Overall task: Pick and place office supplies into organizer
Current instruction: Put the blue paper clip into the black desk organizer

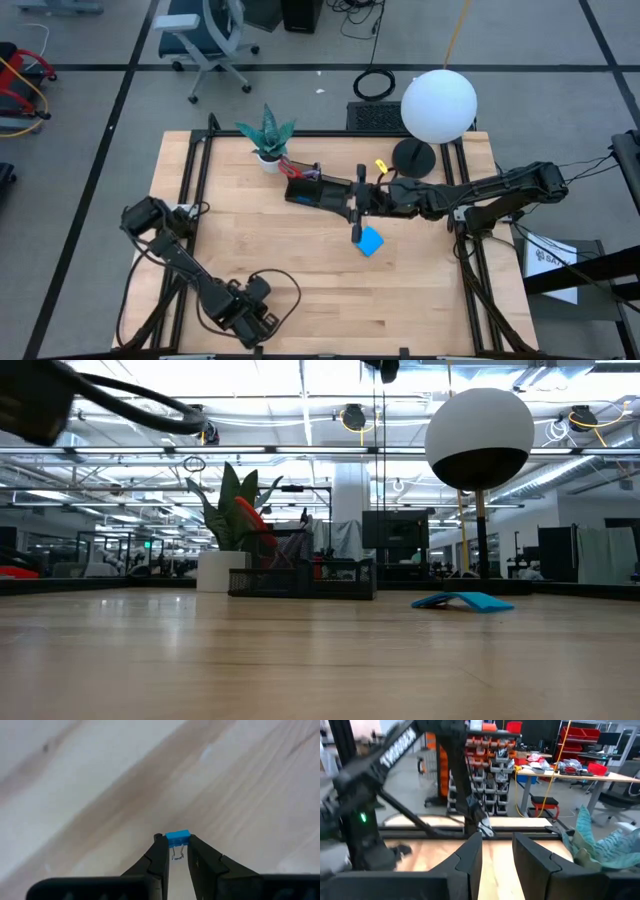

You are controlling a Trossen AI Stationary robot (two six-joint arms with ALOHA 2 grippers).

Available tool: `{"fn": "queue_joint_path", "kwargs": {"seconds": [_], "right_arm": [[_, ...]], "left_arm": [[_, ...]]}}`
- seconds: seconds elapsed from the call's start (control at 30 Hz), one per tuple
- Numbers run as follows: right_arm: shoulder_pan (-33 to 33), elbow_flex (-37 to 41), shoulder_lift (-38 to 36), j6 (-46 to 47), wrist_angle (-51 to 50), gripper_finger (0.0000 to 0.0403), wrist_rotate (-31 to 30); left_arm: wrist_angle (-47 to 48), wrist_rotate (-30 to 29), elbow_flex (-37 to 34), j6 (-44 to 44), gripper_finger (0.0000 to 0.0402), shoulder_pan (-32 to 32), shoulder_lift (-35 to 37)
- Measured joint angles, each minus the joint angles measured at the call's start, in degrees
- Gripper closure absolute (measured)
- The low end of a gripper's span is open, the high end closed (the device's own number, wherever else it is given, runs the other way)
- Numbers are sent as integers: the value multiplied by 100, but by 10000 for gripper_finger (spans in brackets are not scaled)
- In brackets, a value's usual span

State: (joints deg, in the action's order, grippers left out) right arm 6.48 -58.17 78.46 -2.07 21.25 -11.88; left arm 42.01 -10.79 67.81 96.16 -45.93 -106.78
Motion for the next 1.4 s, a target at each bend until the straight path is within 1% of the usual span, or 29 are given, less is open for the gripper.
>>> {"fn": "queue_joint_path", "kwargs": {"seconds": [0.13,0.3,0.53,0.67,0.83,1.03,1.2,1.4], "right_arm": [[0,-2,-4,430,141,303,0],[0,-1,-4,747,126,303,1],[0,-1,-4,893,126,303,14],[0,0,-4,893,123,303,15],[37,0,-4,893,138,303,15],[184,0,-4,893,381,303,17],[307,-2,-4,800,429,303,17],[343,0,-4,694,425,303,17]], "left_arm": [[1,-155,2,-393,343,198,2],[1,-361,7,-846,343,467,2],[2,-737,11,-1472,343,821,2],[28,-837,11,-1793,343,1030,15],[126,-1219,17,-2100,343,1260,351],[159,-1961,21,-2581,343,1435,1065],[150,-2488,20,-3023,344,1562,1488],[146,-2692,20,-3483,344,1801,1613]]}}
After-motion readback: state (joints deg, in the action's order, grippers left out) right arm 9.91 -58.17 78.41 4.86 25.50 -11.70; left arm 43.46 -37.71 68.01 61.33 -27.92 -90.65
